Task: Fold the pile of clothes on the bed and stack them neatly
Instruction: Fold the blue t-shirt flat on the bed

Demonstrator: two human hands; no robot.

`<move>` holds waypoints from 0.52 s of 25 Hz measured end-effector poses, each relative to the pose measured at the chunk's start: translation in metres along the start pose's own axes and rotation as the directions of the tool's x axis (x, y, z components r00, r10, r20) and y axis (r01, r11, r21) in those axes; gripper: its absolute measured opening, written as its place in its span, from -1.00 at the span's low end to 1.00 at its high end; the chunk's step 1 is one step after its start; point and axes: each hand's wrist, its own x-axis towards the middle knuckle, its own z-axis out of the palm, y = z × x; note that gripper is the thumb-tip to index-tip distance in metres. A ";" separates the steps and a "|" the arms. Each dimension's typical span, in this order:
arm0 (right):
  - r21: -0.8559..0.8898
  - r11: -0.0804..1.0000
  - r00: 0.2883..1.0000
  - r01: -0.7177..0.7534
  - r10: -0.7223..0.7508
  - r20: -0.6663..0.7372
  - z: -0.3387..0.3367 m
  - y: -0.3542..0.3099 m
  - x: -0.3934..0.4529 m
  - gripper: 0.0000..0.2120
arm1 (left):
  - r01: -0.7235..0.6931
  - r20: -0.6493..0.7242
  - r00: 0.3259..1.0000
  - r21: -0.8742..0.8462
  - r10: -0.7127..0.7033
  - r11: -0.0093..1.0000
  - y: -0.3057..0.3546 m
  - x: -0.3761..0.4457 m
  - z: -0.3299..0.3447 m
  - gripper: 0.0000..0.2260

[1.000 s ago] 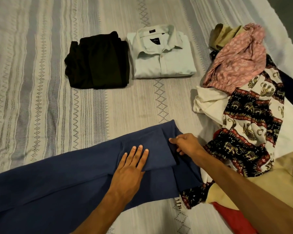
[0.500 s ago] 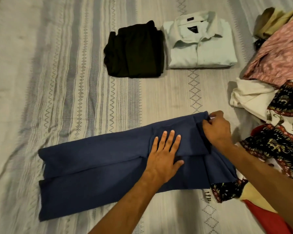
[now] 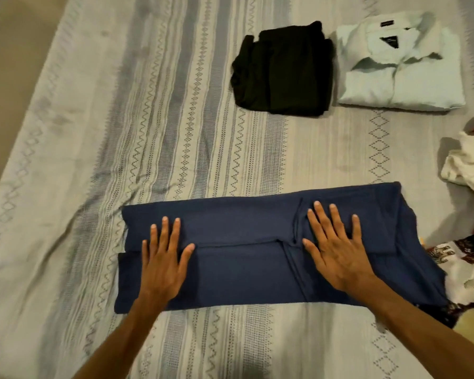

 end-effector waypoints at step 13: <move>-0.038 0.992 0.982 0.121 -0.125 -0.144 0.015 -0.168 0.013 -0.40 | 0.240 -0.044 0.942 -0.609 -0.333 0.756 -0.107 0.000 -0.044 -0.60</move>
